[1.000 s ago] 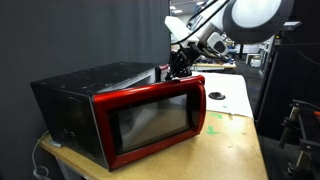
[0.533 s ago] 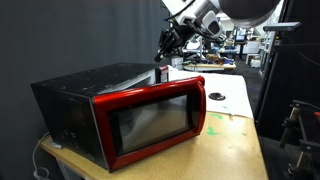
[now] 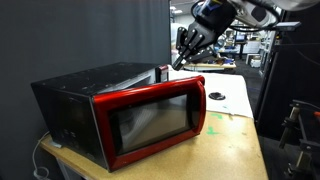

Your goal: Close the microwave door

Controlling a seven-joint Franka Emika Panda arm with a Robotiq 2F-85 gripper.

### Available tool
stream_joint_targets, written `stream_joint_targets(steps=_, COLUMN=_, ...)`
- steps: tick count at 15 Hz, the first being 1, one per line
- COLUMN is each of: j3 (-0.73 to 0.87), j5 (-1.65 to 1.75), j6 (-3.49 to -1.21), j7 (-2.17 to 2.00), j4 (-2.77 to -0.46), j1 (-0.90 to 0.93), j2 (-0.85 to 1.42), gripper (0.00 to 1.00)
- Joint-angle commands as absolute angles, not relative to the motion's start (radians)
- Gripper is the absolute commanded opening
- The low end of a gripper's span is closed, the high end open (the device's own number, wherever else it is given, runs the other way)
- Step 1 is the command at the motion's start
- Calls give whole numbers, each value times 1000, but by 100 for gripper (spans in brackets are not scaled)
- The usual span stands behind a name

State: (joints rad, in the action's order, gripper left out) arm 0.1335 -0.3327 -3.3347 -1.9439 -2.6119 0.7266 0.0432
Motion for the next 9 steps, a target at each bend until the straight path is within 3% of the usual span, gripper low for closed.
stream_joint_targets(steps=1, j3=-7, j5=-361, j6=-3166, j7=-1917, j4=-2696, j1=582, j2=-124, gripper=0)
stream_joint_targets(steps=2, j3=91, j5=-354, j6=-3133, j7=-1925, j4=-2711, j1=665, j2=-142, gripper=0)
stream_joint_targets(steps=5, j3=112, j5=-323, j6=-3002, j7=-1923, j4=-2739, j1=606, j2=-156, gripper=0)
stream_joint_targets(steps=6, j3=20, j5=-365, j6=-2950, j7=-1882, j4=-2738, j1=496, j2=-149, gripper=0)
stream_joint_targets(steps=9, j3=-36, j5=-339, j6=-2822, j7=-1861, j4=-2727, j1=375, j2=-119, gripper=0)
